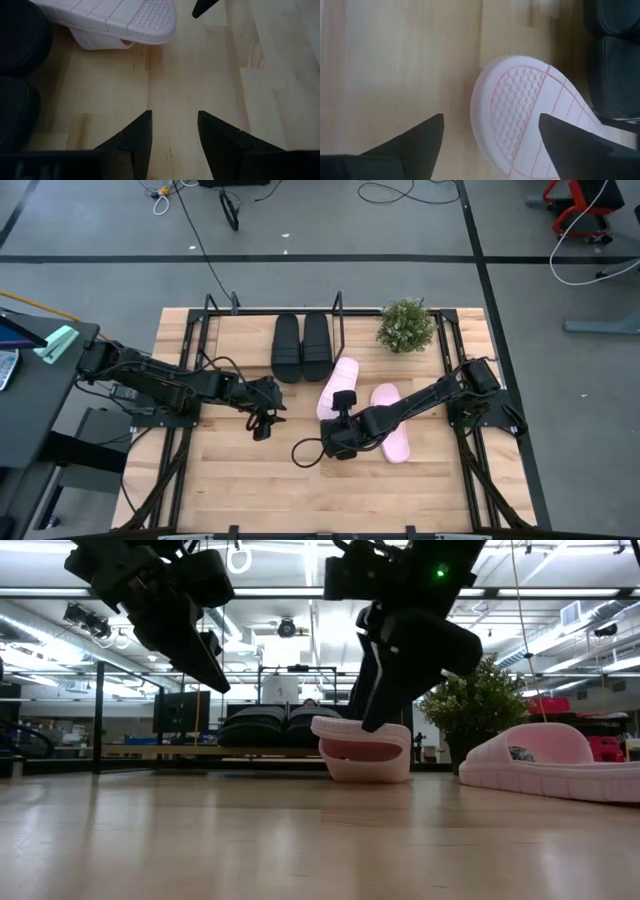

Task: Pick and place slides into the shelf
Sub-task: Put the top pink slipper onto the shelf

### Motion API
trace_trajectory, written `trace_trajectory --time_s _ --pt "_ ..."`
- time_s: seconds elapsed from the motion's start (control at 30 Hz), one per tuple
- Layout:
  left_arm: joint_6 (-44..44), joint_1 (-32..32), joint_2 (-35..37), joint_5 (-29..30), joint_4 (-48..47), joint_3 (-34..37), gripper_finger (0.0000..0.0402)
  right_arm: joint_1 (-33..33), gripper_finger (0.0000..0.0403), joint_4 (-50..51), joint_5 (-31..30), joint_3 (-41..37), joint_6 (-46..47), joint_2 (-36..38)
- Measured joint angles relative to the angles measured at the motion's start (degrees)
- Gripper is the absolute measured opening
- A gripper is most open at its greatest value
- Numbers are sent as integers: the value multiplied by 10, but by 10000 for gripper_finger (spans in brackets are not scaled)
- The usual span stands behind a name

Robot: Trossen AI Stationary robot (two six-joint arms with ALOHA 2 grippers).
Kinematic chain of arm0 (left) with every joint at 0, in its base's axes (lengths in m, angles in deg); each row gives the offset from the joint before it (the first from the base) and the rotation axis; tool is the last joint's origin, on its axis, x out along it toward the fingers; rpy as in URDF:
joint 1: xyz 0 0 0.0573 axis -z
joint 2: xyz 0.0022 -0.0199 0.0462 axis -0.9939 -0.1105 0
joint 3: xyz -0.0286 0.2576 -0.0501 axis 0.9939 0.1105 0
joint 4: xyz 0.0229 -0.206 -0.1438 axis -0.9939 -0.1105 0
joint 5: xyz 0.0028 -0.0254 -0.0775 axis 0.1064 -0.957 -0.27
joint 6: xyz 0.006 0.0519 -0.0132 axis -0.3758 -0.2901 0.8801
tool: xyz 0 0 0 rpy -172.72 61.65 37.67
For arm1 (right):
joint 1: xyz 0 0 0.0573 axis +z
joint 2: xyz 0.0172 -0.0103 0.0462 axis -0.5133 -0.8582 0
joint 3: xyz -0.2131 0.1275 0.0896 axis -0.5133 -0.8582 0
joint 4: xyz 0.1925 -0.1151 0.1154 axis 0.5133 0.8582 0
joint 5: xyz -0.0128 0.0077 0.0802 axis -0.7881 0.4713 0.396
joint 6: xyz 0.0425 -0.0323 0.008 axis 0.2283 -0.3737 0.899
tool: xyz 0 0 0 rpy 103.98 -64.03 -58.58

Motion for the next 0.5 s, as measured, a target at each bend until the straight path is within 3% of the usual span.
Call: trace_trajectory --time_s 0.5 --pt "-1 0 0 0 0 0 158 -18 332 -6 -29 -16 -55 -4"
